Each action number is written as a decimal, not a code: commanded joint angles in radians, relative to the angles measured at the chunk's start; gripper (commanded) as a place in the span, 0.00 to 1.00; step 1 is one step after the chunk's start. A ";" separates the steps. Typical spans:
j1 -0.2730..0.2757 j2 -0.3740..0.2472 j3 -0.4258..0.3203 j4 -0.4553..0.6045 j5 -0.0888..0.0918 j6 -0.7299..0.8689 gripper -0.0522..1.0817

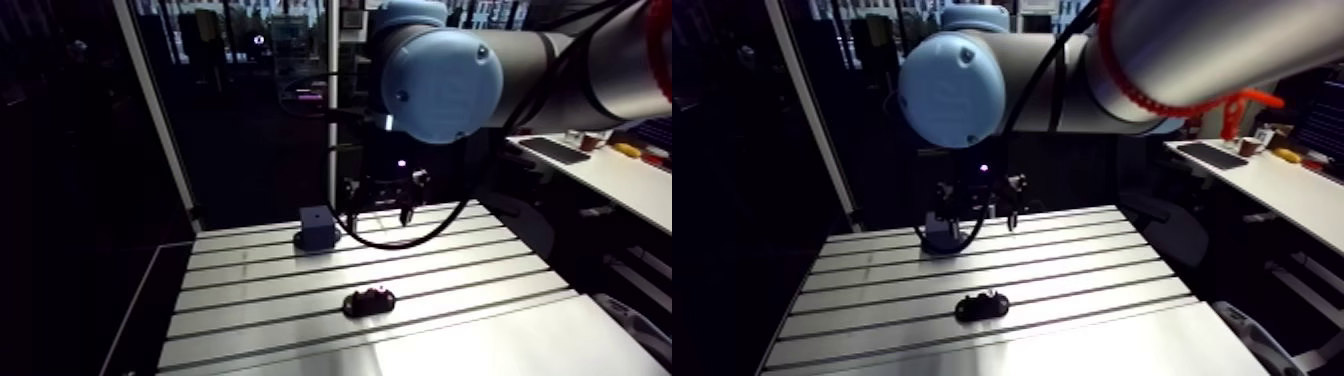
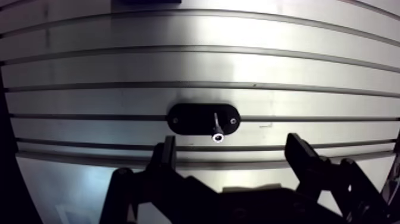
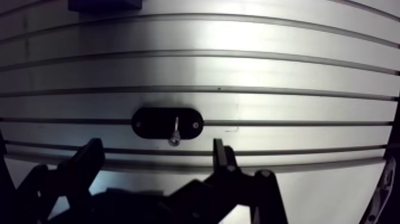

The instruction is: Pick up the M10 bolt and insert it into the hole until fully seated.

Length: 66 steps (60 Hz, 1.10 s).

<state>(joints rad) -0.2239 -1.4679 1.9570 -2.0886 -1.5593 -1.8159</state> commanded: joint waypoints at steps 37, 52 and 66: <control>-0.022 0.038 0.137 -0.149 0.014 -0.036 0.06; -0.022 0.039 0.157 -0.149 0.013 -0.043 0.11; -0.022 0.042 0.164 -0.156 0.012 -0.041 0.21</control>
<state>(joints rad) -0.2458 -1.4284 2.1124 -2.2374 -1.5465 -1.8569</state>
